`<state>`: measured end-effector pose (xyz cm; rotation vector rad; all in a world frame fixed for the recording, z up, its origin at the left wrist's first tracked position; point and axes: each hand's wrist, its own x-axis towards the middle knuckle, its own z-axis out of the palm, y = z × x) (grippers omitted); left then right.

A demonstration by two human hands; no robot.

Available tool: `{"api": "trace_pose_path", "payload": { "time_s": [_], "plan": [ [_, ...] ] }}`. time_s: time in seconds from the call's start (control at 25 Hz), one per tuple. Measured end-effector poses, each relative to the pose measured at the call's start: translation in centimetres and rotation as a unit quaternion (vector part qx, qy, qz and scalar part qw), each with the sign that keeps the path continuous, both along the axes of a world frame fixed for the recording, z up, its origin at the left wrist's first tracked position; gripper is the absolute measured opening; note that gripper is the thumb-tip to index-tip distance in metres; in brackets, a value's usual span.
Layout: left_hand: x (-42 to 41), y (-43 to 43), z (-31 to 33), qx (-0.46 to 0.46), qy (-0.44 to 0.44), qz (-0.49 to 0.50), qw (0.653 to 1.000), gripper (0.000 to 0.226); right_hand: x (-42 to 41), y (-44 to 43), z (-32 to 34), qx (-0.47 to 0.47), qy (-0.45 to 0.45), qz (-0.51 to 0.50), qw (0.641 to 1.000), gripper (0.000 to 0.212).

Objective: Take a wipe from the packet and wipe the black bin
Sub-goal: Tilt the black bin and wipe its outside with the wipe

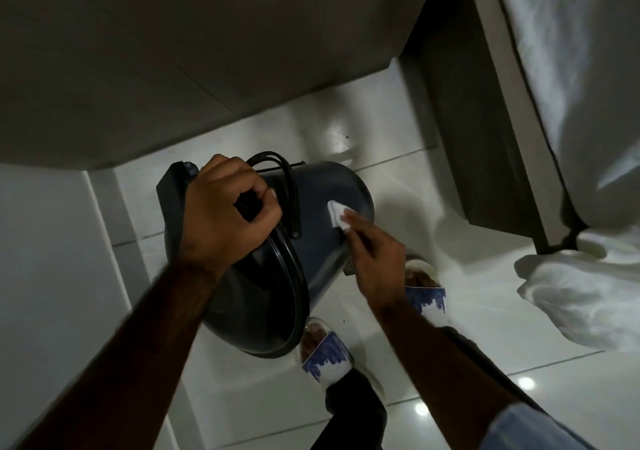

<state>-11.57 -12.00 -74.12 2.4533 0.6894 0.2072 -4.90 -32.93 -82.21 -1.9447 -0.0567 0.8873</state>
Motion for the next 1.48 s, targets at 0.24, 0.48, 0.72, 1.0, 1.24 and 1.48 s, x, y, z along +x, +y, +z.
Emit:
{"api": "trace_pose_path", "payload": {
  "time_s": [0.24, 0.48, 0.72, 1.0, 1.24, 1.48],
  "plan": [
    [0.5, -0.1, 0.1, -0.004, -0.017, -0.007, 1.0, 0.02, 2.9, 3.2, -0.3, 0.039, 0.006, 0.012, 0.999, 0.024],
    [-0.5, -0.6, 0.0, 0.019, 0.003, -0.037, 0.999, 0.021, 5.8, 4.8, -3.5, -0.039, -0.034, 0.048, 0.998, 0.024],
    [-0.8, -0.4, 0.1, 0.019, 0.006, -0.006, 1.0, 0.02, 8.4, 4.6, -4.8, -0.12, -0.045, 0.134, 0.983, 0.028],
    [-2.6, 0.2, 0.0, 0.017, -0.017, 0.066, 0.998, 0.021, 1.5, 1.3, -1.2, -0.031, 0.002, 0.043, 0.999, 0.026],
    [-2.4, 2.3, -0.5, -0.016, -0.02, 0.167, 0.986, 0.018, 2.0, 4.2, 0.5, 0.024, 0.01, 0.017, 1.0, 0.025],
    [-2.4, 3.0, -0.7, -0.023, -0.009, 0.127, 0.992, 0.017, -2.1, 2.9, 3.9, 0.171, -0.036, 0.117, 0.978, 0.027]
  ]
}}
